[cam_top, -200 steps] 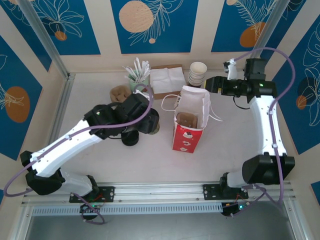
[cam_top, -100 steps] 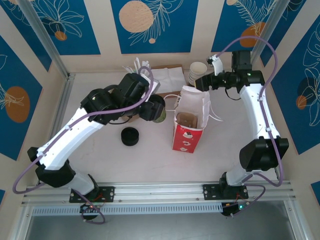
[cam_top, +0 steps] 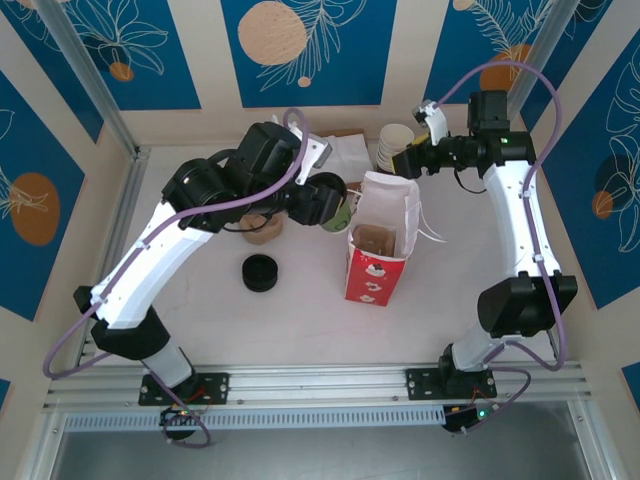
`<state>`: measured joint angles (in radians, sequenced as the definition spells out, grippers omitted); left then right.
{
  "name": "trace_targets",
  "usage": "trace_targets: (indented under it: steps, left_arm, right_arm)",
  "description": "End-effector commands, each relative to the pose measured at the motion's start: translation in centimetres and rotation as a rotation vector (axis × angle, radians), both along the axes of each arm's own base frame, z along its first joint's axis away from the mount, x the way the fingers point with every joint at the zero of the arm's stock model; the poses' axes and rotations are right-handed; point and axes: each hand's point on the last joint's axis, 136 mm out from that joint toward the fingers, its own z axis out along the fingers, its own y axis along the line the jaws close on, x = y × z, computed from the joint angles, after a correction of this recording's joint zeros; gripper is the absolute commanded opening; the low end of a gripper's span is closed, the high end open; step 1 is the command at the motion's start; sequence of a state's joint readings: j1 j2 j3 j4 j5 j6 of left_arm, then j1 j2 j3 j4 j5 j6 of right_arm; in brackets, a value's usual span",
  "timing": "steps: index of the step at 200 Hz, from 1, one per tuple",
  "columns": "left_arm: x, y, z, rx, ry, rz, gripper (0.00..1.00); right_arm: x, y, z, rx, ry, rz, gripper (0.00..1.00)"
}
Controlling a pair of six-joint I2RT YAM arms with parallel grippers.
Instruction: Pack the takeout coffee
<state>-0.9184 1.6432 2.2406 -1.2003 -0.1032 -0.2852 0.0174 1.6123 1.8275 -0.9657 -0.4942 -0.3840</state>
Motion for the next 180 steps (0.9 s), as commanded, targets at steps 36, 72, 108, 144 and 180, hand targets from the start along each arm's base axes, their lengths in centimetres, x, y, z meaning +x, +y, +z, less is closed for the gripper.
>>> trace_targets:
  steps: [36,72,108,144,180]
  left_arm:
    - [-1.0,0.3,1.4,-0.023,0.002,-0.051,0.67]
    - [-1.4,0.2,1.5,-0.052,0.009,-0.065,0.66]
    - [-1.7,0.2,2.1,-0.085,0.016,-0.059,0.67]
    - [-1.7,0.2,2.7,-0.092,0.009,-0.061,0.67]
    - [-1.8,0.2,3.0,-0.09,0.005,-0.065,0.66]
  right_arm:
    - [-0.5,-0.4,-2.5,-0.136,0.007,0.09,0.78]
    - [0.5,0.1,-4.7,-0.165,0.049,0.142,0.77]
    - [1.9,1.2,-4.6,-0.163,0.024,0.185,0.77]
    - [2.4,2.4,-4.9,-0.133,0.037,0.243,0.75]
    - [1.1,2.8,-5.7,-0.144,0.085,0.266,0.74]
